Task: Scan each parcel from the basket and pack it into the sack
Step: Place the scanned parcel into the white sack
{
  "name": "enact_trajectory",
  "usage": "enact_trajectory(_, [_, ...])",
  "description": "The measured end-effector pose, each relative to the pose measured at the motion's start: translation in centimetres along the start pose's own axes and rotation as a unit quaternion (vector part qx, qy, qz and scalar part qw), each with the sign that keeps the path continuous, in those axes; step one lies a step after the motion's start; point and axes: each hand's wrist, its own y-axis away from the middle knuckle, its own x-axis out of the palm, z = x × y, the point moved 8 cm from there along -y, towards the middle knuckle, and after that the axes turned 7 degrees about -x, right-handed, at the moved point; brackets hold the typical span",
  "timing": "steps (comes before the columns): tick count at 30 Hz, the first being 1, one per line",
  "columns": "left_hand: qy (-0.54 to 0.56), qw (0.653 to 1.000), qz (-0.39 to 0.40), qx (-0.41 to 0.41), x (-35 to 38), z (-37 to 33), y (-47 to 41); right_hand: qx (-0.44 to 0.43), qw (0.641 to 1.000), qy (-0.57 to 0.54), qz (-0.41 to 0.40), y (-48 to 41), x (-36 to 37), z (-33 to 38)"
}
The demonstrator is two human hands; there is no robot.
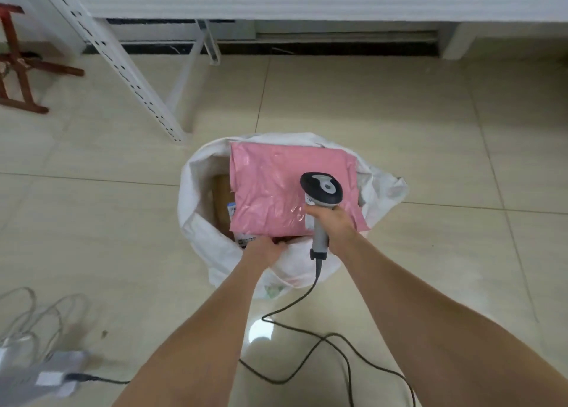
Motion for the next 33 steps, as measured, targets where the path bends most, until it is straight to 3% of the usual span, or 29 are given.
enact_trajectory(2, [-0.201, 0.975, -0.012, 0.096, 1.2, -1.3, -0.4, -0.004, 0.999, -0.023, 0.036, -1.1, 0.9, -0.3])
enact_trajectory(5, [-0.289, 0.941, 0.044, 0.173, 2.7, -3.0, -0.6, -0.008, 0.997, -0.009, 0.079, -2.4, 2.3, -0.7])
enact_trajectory(7, [-0.280, 0.935, 0.149, 0.156, 3.3, -3.1, -0.9, -0.015, 0.994, 0.042, 0.101, -3.1, 2.8, -0.9])
enact_trajectory(10, [-0.165, 0.944, 0.275, 0.074, 1.0, -2.9, -1.1, -0.011, 0.988, 0.098, 0.116, -4.1, 2.8, -1.1])
enact_trajectory(14, [-0.139, 0.951, 0.268, 0.068, -1.0, -2.8, -1.5, -0.053, 0.991, 0.120, 0.011, -5.6, 0.2, 0.4])
enact_trajectory(17, [-0.142, 0.951, 0.267, 0.068, -0.8, -3.2, -1.6, -0.116, 0.959, 0.241, -0.096, -6.4, -2.8, 3.1])
enact_trajectory(19, [-0.050, 0.984, 0.124, 0.122, -3.5, -4.9, -2.7, -0.121, 0.940, 0.297, -0.113, -7.1, -3.9, 4.1])
enact_trajectory(20, [0.006, 0.988, -0.020, 0.151, -6.6, -5.4, -2.7, -0.117, 0.947, 0.282, -0.100, -7.5, -4.0, 4.1])
enact_trajectory(22, [0.042, 0.930, -0.322, 0.171, -13.0, -5.1, -1.0, -0.105, 0.972, 0.200, -0.066, -8.1, -3.6, 3.6])
enact_trajectory(23, [0.022, 0.906, -0.391, 0.160, -14.7, -4.6, -0.8, -0.099, 0.979, 0.173, -0.046, -8.1, -3.1, 3.0])
enact_trajectory(24, [-0.007, 0.909, -0.396, 0.132, -15.4, -4.0, -1.5, -0.093, 0.981, 0.167, -0.025, -8.0, -2.5, 2.3])
enact_trajectory(26, [-0.043, 0.953, -0.284, 0.093, -14.8, -3.0, -3.3, -0.090, 0.983, 0.159, 0.010, -7.5, -1.4, 1.2])
enact_trajectory(28, [-0.093, 0.974, -0.173, 0.116, -12.4, -3.0, -3.6, -0.085, 0.985, 0.144, 0.030, -7.0, -0.9, 0.7])
enact_trajectory(31, [-0.232, 0.964, -0.083, 0.100, -8.3, -2.5, -3.0, -0.048, 0.980, 0.180, 0.066, -6.5, -1.0, 0.0])
enact_trajectory(33, [-0.341, 0.937, -0.039, 0.073, -6.8, -2.4, -2.9, -0.023, 0.972, 0.216, 0.090, -6.0, -1.2, -0.3])
